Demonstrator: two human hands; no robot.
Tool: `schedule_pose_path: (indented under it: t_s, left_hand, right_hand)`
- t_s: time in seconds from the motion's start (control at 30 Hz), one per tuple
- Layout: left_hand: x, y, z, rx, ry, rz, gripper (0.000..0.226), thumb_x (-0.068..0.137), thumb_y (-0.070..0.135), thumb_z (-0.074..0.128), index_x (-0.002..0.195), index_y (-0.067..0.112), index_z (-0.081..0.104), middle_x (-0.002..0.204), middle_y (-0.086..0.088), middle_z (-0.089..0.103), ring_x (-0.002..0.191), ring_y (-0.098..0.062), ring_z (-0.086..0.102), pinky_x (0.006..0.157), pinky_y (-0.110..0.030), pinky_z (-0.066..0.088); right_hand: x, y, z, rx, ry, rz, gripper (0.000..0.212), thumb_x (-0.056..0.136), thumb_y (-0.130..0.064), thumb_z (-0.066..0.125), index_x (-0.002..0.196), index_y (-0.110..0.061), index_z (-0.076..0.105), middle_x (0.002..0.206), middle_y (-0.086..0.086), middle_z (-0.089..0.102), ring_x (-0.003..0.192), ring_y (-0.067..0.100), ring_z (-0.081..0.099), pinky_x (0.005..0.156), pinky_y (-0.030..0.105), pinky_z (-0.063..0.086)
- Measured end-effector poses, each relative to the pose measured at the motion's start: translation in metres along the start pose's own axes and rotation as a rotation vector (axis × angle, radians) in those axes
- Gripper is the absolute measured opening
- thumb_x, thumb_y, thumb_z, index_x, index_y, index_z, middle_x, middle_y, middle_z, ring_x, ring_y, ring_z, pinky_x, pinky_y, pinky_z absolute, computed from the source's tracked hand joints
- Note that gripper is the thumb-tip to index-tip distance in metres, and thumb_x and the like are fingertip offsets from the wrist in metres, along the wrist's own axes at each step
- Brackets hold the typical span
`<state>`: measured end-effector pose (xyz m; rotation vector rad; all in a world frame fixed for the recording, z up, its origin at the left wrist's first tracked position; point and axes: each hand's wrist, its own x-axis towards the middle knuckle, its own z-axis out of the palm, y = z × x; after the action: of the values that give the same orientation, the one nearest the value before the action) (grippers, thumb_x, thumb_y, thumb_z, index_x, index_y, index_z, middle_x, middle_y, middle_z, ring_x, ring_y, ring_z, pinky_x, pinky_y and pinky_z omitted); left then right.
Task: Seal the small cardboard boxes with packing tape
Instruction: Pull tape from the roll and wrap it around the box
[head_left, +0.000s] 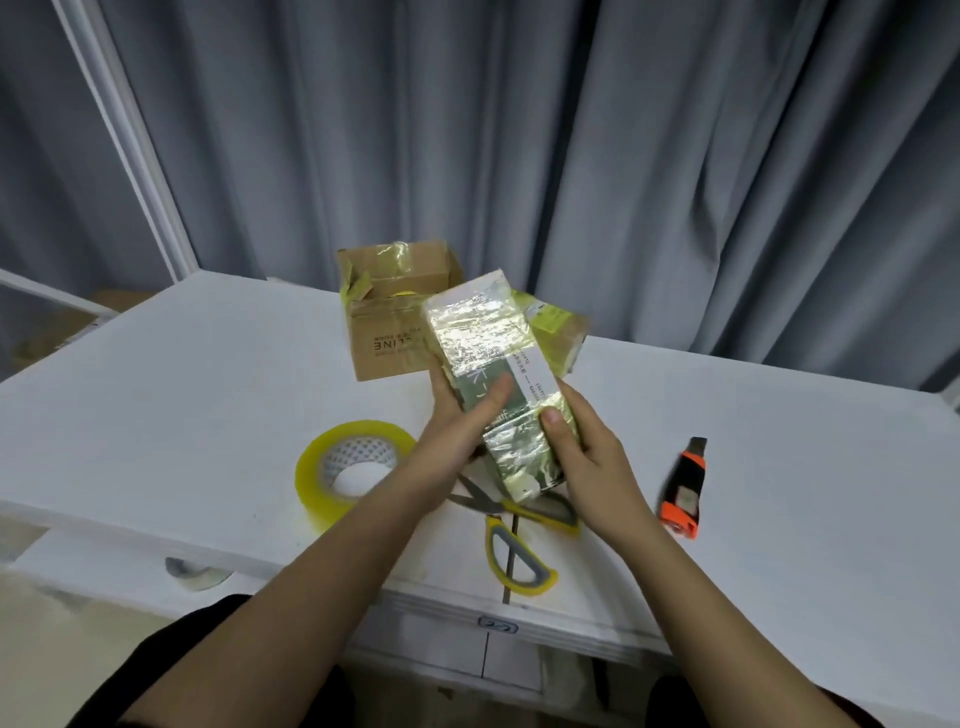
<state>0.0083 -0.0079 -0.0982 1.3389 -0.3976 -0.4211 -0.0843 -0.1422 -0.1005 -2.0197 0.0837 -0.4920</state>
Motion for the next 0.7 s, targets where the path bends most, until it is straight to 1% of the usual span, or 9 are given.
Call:
schedule_pose_path:
  t_s: [0.07, 0.1, 0.2, 0.27, 0.37, 0.43, 0.53, 0.63, 0.7]
  left_hand:
    - [0.004, -0.004, 0.007, 0.054, 0.059, 0.019, 0.098, 0.068, 0.066, 0.068, 0.145, 0.048, 0.009, 0.143, 0.01, 0.046, 0.129, -0.011, 0.047, 0.105, -0.045, 0.042]
    - [0.007, -0.004, 0.008, 0.125, 0.099, 0.01, 0.105, 0.063, 0.073, 0.064, 0.145, 0.05, 0.001, 0.15, 0.005, 0.036, 0.137, -0.015, 0.036, 0.111, -0.047, 0.034]
    - [0.013, -0.007, 0.01, 0.39, 0.119, -0.027, 0.111, 0.056, 0.085, 0.045, 0.143, 0.051, -0.014, 0.153, -0.005, 0.023, 0.142, -0.023, 0.021, 0.116, -0.046, 0.021]
    - [0.01, -0.01, 0.012, 0.427, 0.056, -0.014, 0.106, 0.057, 0.087, 0.039, 0.144, 0.052, -0.012, 0.154, -0.003, 0.022, 0.143, -0.022, 0.017, 0.116, -0.046, 0.018]
    - [0.011, -0.009, 0.007, 0.28, 0.081, -0.057, 0.103, 0.057, 0.089, 0.039, 0.144, 0.054, -0.003, 0.157, 0.002, 0.015, 0.145, -0.018, 0.01, 0.113, -0.036, 0.013]
    - [0.014, -0.006, 0.002, 0.223, 0.136, -0.081, 0.1, 0.059, 0.088, 0.04, 0.144, 0.055, 0.0, 0.157, 0.0, 0.015, 0.144, -0.018, 0.013, 0.113, -0.039, 0.015]
    - [0.014, 0.0, 0.0, 0.211, 0.132, -0.095, 0.104, 0.054, 0.091, 0.039, 0.143, 0.055, -0.001, 0.158, 0.0, 0.011, 0.145, -0.019, 0.011, 0.113, -0.041, 0.014]
    - [0.013, 0.003, 0.0, 0.169, 0.189, -0.129, 0.109, 0.052, 0.091, 0.039, 0.145, 0.053, -0.002, 0.159, -0.001, 0.01, 0.145, -0.021, 0.013, 0.115, -0.041, 0.015]
    - [0.013, 0.004, 0.0, 0.126, 0.164, -0.144, 0.11, 0.054, 0.092, 0.042, 0.145, 0.052, -0.005, 0.159, -0.001, 0.008, 0.145, -0.021, 0.013, 0.116, -0.043, 0.014]
  right_hand:
    - [0.005, -0.002, -0.001, -0.213, 0.007, -0.036, 0.042, 0.099, -0.047, 0.038, 0.141, -0.05, 0.032, 0.131, -0.032, 0.05, 0.116, -0.009, 0.049, 0.092, 0.021, 0.044]
    - [0.01, -0.005, -0.001, -0.346, 0.05, -0.083, 0.047, 0.1, -0.042, 0.036, 0.145, -0.047, 0.023, 0.143, -0.029, 0.037, 0.127, -0.008, 0.037, 0.1, 0.025, 0.038]
    - [0.037, -0.017, -0.002, -0.525, 0.156, -0.292, 0.06, 0.098, -0.026, 0.029, 0.15, -0.032, 0.002, 0.156, -0.015, -0.002, 0.146, 0.005, -0.005, 0.119, 0.032, 0.005]
    - [0.057, -0.027, -0.001, -0.586, 0.099, -0.351, 0.055, 0.101, -0.027, 0.025, 0.15, -0.027, 0.001, 0.156, -0.012, -0.008, 0.145, 0.008, -0.016, 0.119, 0.03, -0.006]
    - [0.068, -0.031, 0.004, -0.702, -0.004, -0.394, 0.054, 0.102, -0.028, 0.025, 0.152, -0.018, 0.009, 0.159, -0.007, -0.001, 0.144, 0.008, -0.016, 0.116, 0.026, -0.013]
    - [0.062, -0.027, 0.009, -0.749, -0.06, -0.426, 0.055, 0.102, -0.027, 0.027, 0.152, -0.015, 0.009, 0.16, -0.005, 0.0, 0.146, 0.01, -0.013, 0.118, 0.03, -0.01]
    - [0.041, -0.017, 0.012, -0.712, -0.155, -0.421, 0.056, 0.102, -0.028, 0.027, 0.152, -0.015, 0.005, 0.159, -0.007, -0.005, 0.146, 0.009, -0.012, 0.121, 0.036, 0.003]
    - [0.011, -0.002, 0.008, -0.666, -0.274, -0.417, 0.055, 0.103, -0.029, 0.028, 0.152, -0.02, 0.003, 0.159, -0.01, -0.006, 0.146, 0.006, -0.011, 0.121, 0.032, 0.004]
    - [-0.002, 0.004, 0.007, -0.551, -0.264, -0.372, 0.054, 0.104, -0.032, 0.031, 0.152, -0.023, 0.008, 0.16, -0.013, -0.003, 0.146, 0.005, -0.007, 0.121, 0.029, 0.004]
